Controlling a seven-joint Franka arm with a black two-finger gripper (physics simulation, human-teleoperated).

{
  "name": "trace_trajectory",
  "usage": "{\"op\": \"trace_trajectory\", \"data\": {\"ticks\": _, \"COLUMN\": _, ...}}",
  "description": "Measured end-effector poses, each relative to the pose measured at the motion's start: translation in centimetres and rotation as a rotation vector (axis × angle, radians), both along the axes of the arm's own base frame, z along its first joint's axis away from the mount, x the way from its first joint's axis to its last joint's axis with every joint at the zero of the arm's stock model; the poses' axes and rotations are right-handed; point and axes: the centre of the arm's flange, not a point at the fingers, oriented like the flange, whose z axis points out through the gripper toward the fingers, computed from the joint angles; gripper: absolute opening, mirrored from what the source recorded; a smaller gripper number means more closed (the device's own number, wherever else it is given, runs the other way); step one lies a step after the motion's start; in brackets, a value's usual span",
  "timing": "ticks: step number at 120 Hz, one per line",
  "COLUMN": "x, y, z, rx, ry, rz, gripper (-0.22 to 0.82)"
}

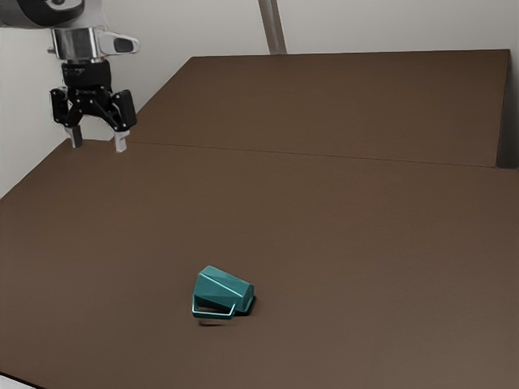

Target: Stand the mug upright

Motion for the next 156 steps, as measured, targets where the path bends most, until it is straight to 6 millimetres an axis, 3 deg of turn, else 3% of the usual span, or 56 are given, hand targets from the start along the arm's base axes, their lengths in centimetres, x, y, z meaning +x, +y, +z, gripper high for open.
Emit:
{"op": "trace_trajectory", "data": {"ticks": 10, "x": 1.5, "y": -0.4, "z": -0.5, "rx": -0.019, "ry": -0.099, "rz": -0.02, "gripper": 0.59}}
{"op": "trace_trajectory", "data": {"ticks": 16, "x": 2.0, "y": -0.4, "z": -2.3, "rx": -0.053, "ry": -0.124, "rz": -0.02, "gripper": 0.59}}
{"op": "trace_trajectory", "data": {"ticks": 23, "x": 1.7, "y": 0.8, "z": -7.7, "rx": -0.153, "ry": -0.099, "rz": 0.026, "gripper": 0.59}}
{"op": "trace_trajectory", "data": {"ticks": 33, "x": -0.1, "y": 6.4, "z": -17.1, "rx": -0.371, "ry": -0.069, "rz": 0.22, "gripper": 0.59}}
{"op": "trace_trajectory", "data": {"ticks": 40, "x": -1.4, "y": 8.8, "z": -21.5, "rx": -0.503, "ry": -0.098, "rz": 0.338, "gripper": 0.59}}
{"op": "trace_trajectory", "data": {"ticks": 50, "x": -2.8, "y": 8.2, "z": -26.8, "rx": -0.673, "ry": -0.137, "rz": 0.441, "gripper": 0.59}}
{"op": "trace_trajectory", "data": {"ticks": 62, "x": -3.5, "y": 6.5, "z": -30.5, "rx": -0.802, "ry": -0.197, "rz": 0.495, "gripper": 0.59}}
{"op": "trace_trajectory", "data": {"ticks": 74, "x": -4.0, "y": 5.3, "z": -32.3, "rx": -0.874, "ry": -0.262, "rz": 0.498, "gripper": 0.59}}
{"op": "trace_trajectory", "data": {"ticks": 97, "x": -4.8, "y": 5.1, "z": -35.3, "rx": -0.935, "ry": -0.349, "rz": 0.486, "gripper": 0.59}}
{"op": "trace_trajectory", "data": {"ticks": 156, "x": -4.9, "y": 0.6, "z": -39.0, "rx": -0.982, "ry": -0.424, "rz": 0.32, "gripper": 0.59}}
